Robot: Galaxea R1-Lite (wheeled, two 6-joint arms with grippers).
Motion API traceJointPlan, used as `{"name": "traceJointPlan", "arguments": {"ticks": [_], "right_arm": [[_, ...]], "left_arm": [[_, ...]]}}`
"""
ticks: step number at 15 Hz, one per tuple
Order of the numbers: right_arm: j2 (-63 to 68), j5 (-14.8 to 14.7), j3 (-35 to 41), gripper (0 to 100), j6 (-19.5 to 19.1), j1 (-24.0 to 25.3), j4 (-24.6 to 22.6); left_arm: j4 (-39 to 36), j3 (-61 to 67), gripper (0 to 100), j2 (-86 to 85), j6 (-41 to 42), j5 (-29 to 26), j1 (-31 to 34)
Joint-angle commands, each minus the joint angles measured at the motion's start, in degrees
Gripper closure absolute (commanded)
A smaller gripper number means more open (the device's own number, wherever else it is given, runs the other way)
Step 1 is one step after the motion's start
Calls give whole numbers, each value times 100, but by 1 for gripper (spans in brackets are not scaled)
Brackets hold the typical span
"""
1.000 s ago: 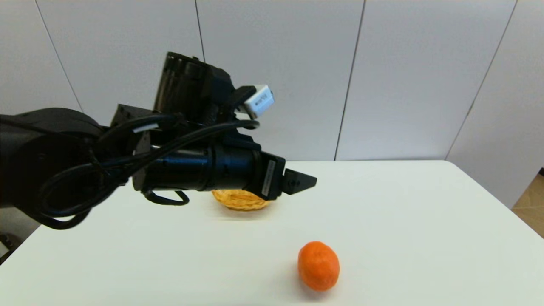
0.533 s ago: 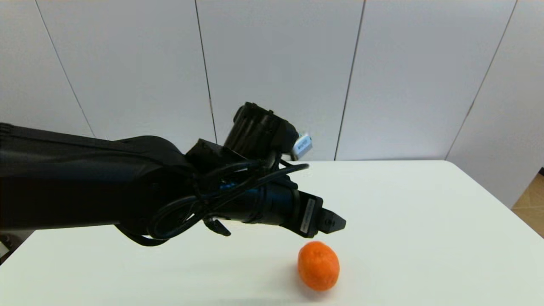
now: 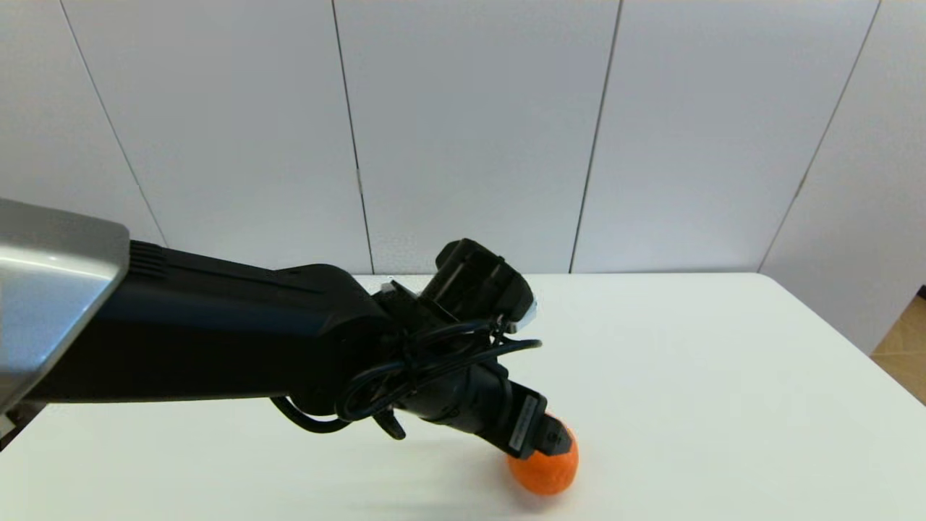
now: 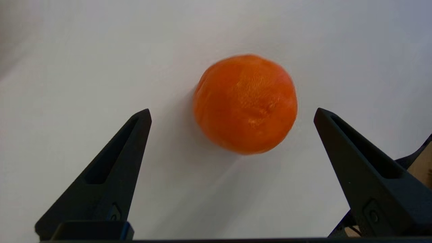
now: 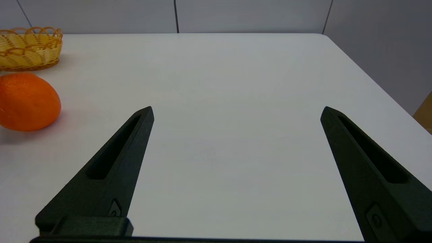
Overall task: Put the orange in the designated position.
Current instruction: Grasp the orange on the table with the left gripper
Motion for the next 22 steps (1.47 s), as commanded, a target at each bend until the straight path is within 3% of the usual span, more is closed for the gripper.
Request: {"name": "traceJointPlan", "arguments": {"ticks": [1, 22], "right_arm": [[-1, 0, 0, 0, -2, -4, -1], [-1, 0, 0, 0, -2, 5, -1]], "left_arm": [[18, 2, 0, 37, -5, -1, -1], [0, -586, 0, 1021, -181, -27, -142]]}}
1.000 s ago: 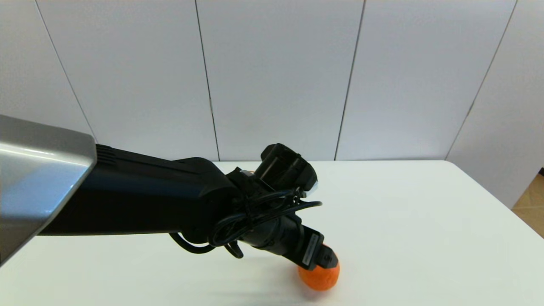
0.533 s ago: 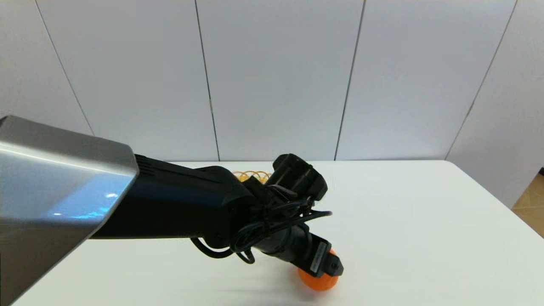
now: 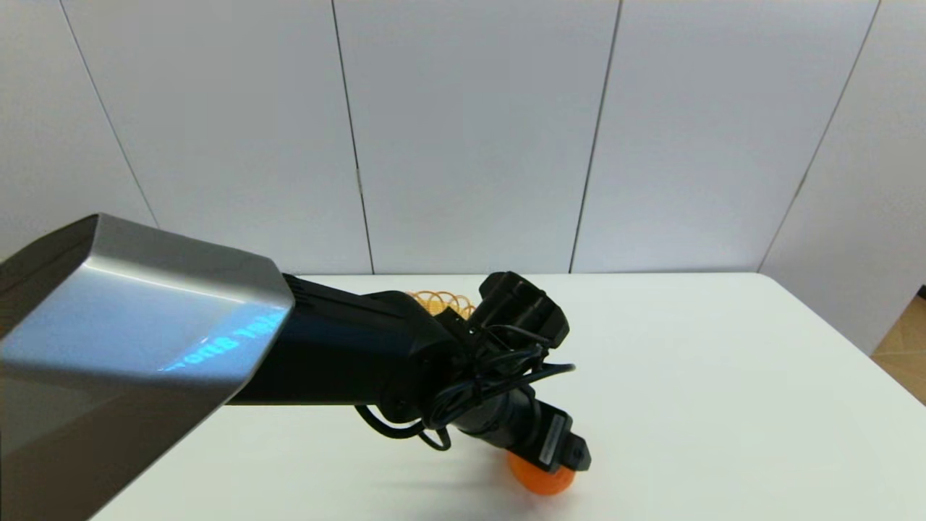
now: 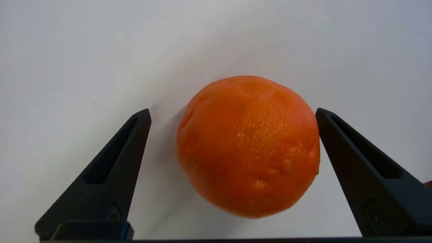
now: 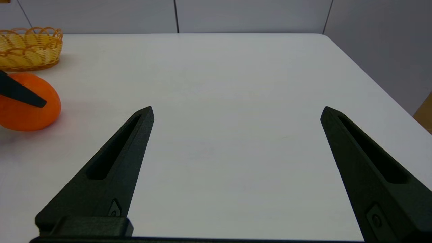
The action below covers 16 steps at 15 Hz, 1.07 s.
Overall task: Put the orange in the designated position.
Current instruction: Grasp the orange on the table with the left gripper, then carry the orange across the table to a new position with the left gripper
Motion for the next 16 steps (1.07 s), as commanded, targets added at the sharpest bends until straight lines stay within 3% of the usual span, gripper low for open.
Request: {"name": "traceJointPlan", "arguments": {"ticks": [1, 6, 7, 16], "right_arm": [[-1, 0, 0, 0, -4, -4, 1], [-1, 0, 0, 0, -4, -4, 1], [7, 0, 0, 0, -4, -4, 1], [-1, 0, 0, 0, -4, 5, 1]], "left_arm": [[9, -57, 0, 149, -8, -7, -4], [-26, -57, 0, 255, -43, 20, -22], [-61, -57, 100, 263, -43, 20, -30], [-61, -426, 100, -141, 19, 283, -22]]}}
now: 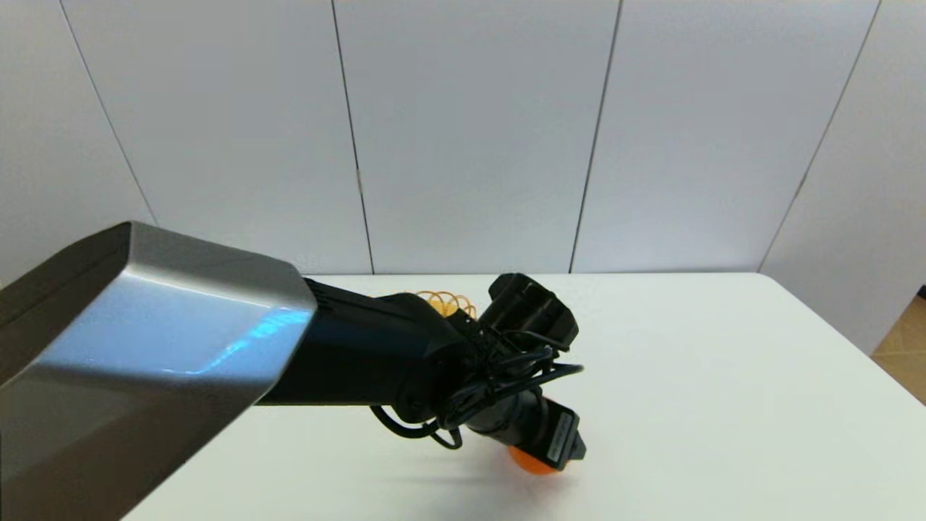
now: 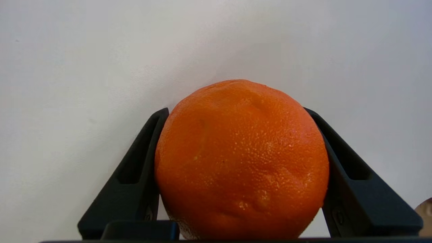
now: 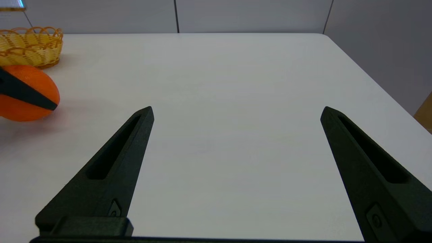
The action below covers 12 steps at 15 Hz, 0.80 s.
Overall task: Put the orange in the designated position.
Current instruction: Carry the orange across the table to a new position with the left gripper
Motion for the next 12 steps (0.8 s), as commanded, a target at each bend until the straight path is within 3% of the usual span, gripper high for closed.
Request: {"name": "traceJointPlan", "arguments": {"ticks": [1, 4, 12], "right_arm": [[-1, 0, 0, 0, -2, -6, -7], [-1, 0, 0, 0, -2, 2, -7], [-1, 0, 0, 0, -2, -6, 1]], "left_arm": [[0, -329, 100, -362, 9, 338, 54], [-18, -813, 100, -415, 18, 927, 264], [-27, -2439, 100, -222, 774, 1006, 1425]]}}
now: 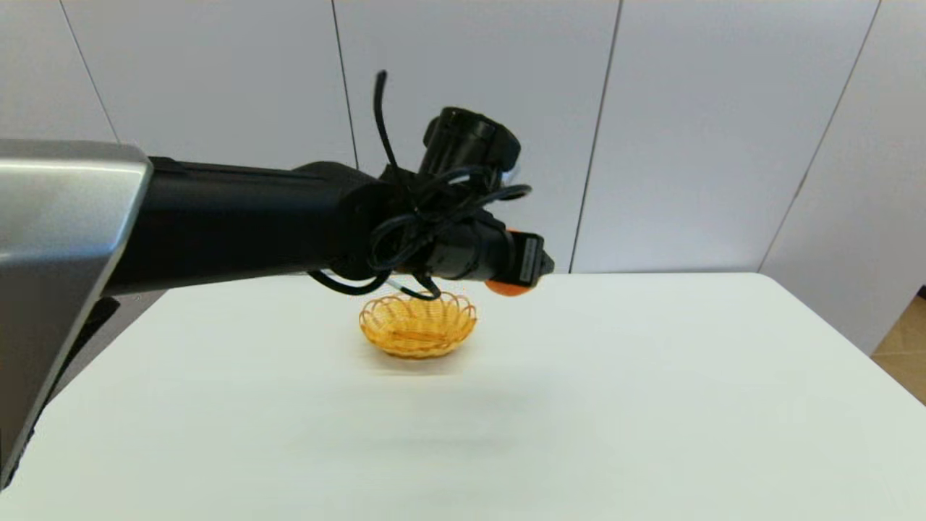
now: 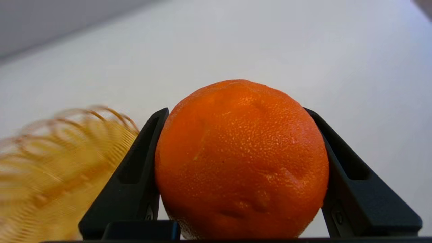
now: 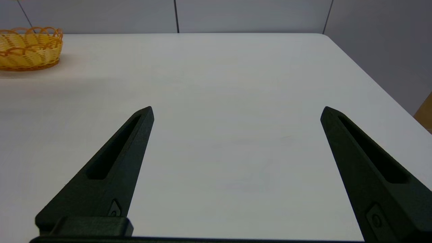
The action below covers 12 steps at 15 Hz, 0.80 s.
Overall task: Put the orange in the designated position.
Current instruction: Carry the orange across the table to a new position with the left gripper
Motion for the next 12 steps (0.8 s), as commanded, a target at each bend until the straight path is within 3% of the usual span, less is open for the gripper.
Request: {"name": "traceJointPlan", "arguments": {"ticks": [1, 7, 12], "right_arm": [[-1, 0, 0, 0, -2, -4, 4], [-1, 0, 0, 0, -2, 5, 4], [-1, 0, 0, 0, -2, -4, 4]], "left_arm": [[6, -730, 100, 209, 587, -5, 676], [-626, -949, 100, 684, 1474, -14, 1599], [-706, -941, 100, 1150, 1466, -23, 2030]]}}
